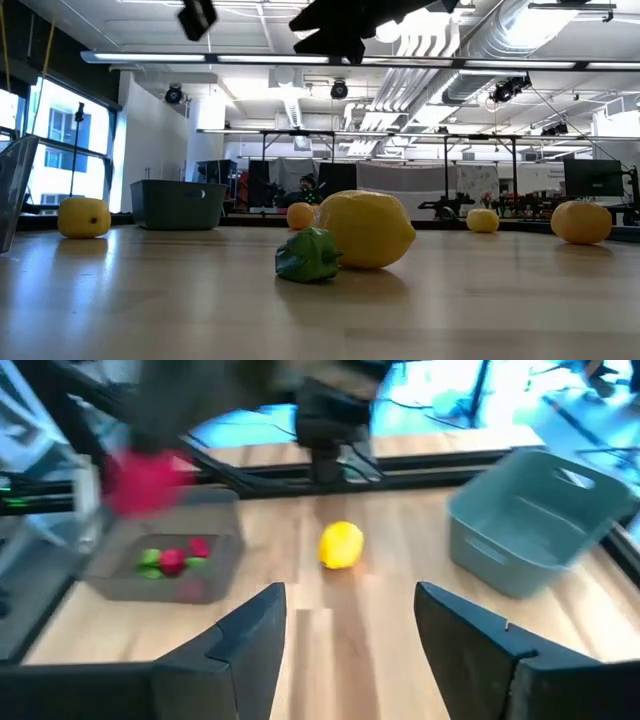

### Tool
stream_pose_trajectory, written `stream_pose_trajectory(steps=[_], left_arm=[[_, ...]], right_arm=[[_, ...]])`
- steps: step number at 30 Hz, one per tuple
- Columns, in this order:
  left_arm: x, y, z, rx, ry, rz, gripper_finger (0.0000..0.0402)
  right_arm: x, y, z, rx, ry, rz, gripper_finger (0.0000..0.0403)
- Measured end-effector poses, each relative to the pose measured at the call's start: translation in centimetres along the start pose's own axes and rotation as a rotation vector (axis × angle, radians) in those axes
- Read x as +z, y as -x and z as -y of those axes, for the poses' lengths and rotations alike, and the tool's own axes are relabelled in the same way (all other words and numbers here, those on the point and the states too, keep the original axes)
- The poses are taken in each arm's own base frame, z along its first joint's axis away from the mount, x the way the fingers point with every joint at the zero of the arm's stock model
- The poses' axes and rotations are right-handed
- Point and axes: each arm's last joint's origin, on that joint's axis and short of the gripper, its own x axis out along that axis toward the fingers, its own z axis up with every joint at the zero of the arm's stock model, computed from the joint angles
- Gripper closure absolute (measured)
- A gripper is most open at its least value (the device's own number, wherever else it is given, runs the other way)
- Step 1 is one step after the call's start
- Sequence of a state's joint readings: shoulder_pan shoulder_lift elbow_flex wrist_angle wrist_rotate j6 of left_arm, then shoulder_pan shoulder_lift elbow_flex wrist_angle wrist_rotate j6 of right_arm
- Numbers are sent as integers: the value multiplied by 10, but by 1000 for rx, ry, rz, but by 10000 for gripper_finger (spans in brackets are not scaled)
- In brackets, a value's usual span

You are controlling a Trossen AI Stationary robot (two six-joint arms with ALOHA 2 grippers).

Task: Sort produce into baskets
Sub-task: Put the red chili pepper into the black bin

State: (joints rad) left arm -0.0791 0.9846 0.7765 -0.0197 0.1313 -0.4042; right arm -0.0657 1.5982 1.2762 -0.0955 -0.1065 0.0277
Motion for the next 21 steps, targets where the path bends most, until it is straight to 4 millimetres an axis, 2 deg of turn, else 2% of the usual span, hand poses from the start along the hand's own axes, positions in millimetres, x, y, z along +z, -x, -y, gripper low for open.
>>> stream_pose_trajectory(steps=[6,13,21], left_arm=[[-31,24,39,-65,58,-220,401],[-76,45,80,-34,105,-441,401],[-121,59,99,149,177,-577,401]], right_arm=[[-4,0,-3,-92,-83,-33,190],[-6,-1,-17,-152,-129,-37,190],[-13,-1,-33,-223,-204,-79,190]])
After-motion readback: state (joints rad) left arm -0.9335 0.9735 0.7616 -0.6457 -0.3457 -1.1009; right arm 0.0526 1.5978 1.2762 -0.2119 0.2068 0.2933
